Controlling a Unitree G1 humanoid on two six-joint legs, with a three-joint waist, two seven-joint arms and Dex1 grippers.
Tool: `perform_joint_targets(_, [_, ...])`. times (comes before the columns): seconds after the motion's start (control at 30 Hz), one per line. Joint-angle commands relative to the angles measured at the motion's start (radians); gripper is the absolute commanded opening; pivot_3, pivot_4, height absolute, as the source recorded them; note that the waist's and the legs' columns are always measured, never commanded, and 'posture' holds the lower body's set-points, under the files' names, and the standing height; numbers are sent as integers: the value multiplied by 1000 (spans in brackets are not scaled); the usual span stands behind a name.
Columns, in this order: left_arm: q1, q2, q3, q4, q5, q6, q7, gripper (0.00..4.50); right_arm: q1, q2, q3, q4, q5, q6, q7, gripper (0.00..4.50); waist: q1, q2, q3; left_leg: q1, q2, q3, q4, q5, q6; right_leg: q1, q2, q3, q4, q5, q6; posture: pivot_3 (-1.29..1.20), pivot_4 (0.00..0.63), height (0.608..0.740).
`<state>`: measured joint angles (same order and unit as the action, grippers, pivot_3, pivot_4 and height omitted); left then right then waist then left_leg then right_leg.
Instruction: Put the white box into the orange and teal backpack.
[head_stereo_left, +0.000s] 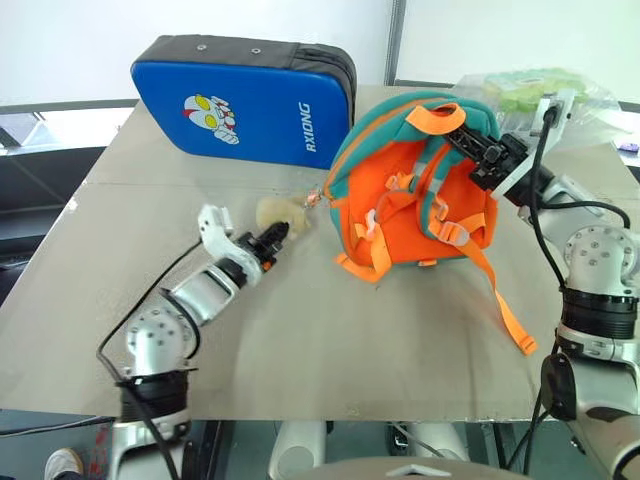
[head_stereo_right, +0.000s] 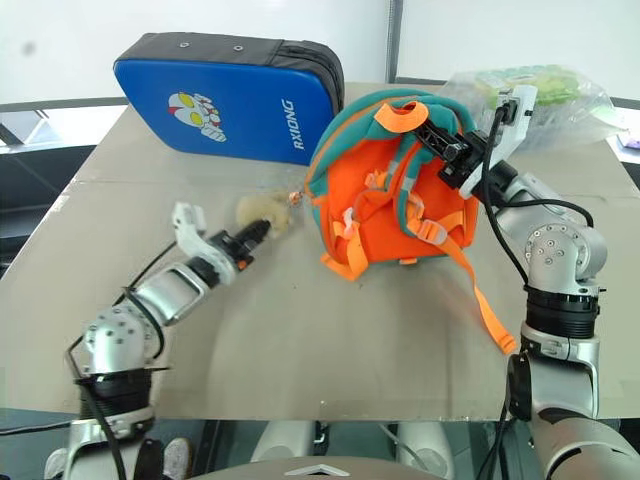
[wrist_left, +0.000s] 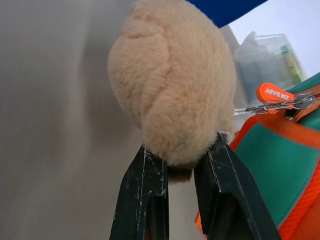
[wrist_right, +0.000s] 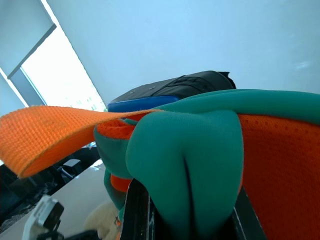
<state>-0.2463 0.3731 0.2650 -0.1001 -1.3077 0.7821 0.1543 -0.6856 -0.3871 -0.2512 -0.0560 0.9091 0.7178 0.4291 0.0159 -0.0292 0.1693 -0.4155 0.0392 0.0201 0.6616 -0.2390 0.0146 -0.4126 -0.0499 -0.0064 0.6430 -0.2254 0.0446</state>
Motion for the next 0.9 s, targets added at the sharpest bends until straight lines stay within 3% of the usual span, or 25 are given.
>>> perform_joint_targets(0.03, [63, 4, 62, 108, 158, -52, 109, 137, -63, -44, -178, -19, -8, -146, -60, 0, -2, 0, 0, 0, 0, 0, 0, 0, 0, 0, 0, 0, 0, 0, 0, 0, 150, 740])
perform_joint_targets(0.23, [3, -29, -22, 21, 156, -6, 2, 137, -69, -76, -226, -9, -2, -185, -93, 0, 2, 0, 0, 0, 0, 0, 0, 0, 0, 0, 0, 0, 0, 0, 0, 0, 150, 740])
perform_joint_targets(0.43, [-17, -103, -37, 28, 102, 70, 59, 137, -81, -105, -258, 12, -14, -237, -128, 0, 1, 0, 0, -2, -2, 0, 0, 0, 0, 0, -1, 0, -1, 0, 0, 0, 150, 740])
perform_joint_targets(0.7, [-161, -110, -132, 57, 385, -133, -129, 137, 71, -140, -167, -137, -1, -135, -55, 0, 0, 1, 0, 0, 0, -1, -3, 0, 0, 0, 1, -1, 0, 0, 0, 0, 150, 740])
perform_joint_targets(0.83, [-201, -34, -241, 32, 531, -181, -316, 137, 217, -189, -66, -229, -76, -104, -8, 0, -4, 1, 0, -1, 0, 0, -3, 0, 0, 0, 1, 0, -2, 0, 0, 0, 150, 740])
perform_joint_targets(0.87, [-195, -13, -268, 22, 563, -191, -363, 137, 244, -197, -53, -240, -90, -105, 8, 575, -6, 1, 0, 0, 0, 1, -3, 0, 0, 0, 1, 1, -2, 0, 0, 0, 150, 740])
perform_joint_targets(0.9, [-186, 6, -292, 13, 593, -202, -405, 137, 266, -204, -43, -251, -99, -106, 21, 758, -7, 1, 0, 0, 0, 1, -3, 0, 0, 0, 1, 1, -2, 0, 0, 0, 150, 740])
